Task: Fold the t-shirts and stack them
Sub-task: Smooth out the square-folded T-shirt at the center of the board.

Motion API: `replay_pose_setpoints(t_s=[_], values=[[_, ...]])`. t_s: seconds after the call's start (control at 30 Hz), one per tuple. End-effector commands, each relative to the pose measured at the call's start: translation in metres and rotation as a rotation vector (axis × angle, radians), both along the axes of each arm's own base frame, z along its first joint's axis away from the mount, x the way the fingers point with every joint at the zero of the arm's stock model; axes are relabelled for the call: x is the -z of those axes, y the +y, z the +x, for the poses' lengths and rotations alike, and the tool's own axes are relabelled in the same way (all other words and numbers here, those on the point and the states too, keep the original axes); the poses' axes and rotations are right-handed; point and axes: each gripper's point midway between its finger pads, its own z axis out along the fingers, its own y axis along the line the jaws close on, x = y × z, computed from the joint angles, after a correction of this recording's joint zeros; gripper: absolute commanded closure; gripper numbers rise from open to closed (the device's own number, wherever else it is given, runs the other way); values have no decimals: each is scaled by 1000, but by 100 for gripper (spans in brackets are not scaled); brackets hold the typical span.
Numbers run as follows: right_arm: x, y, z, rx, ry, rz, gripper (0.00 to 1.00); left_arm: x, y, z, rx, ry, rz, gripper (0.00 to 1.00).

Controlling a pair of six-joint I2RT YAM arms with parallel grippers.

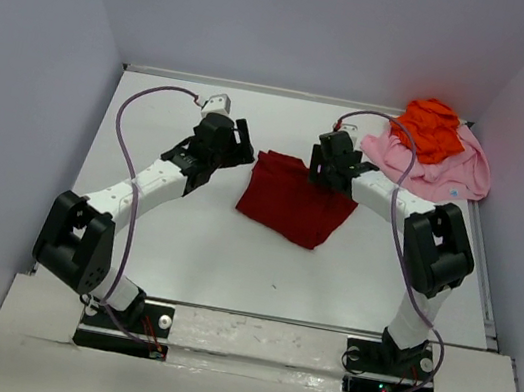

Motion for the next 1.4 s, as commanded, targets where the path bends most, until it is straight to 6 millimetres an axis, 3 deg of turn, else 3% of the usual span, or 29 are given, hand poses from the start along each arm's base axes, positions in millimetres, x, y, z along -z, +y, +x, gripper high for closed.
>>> replay_pose_setpoints(t_s=[0.0,0.13,0.3,0.6,0.63,0.67,0.73,0.77,0.8,1.07,1.27,1.37], values=[[-39,1,23,13,-108,18,19,-20,-3,1,7,-73,-30,18],[-31,0,25,15,-91,25,20,-20,-7,4,20,-72,-35,18],[-17,5,23,2,-62,41,38,-16,-8,4,25,-66,-27,18],[-3,4,21,7,-34,61,45,-20,-8,4,27,-76,-29,18],[-1,0,22,16,-31,61,49,-22,-8,4,26,-79,-33,18],[1,0,22,17,-28,60,62,-21,-9,3,27,-77,-32,18],[1,1,22,12,-27,61,79,-22,-8,4,26,-80,-33,18],[0,1,21,11,-26,62,94,-21,-8,2,26,-79,-32,18],[-2,1,20,11,-30,65,100,-20,-7,2,23,-78,-31,18],[-36,-4,9,8,-55,82,100,-17,-8,1,24,-71,-32,18],[-58,-7,-12,11,-30,123,100,-18,-10,3,27,-70,-41,18],[-72,-18,-24,28,-30,129,100,-18,-11,3,29,-68,-41,18]])
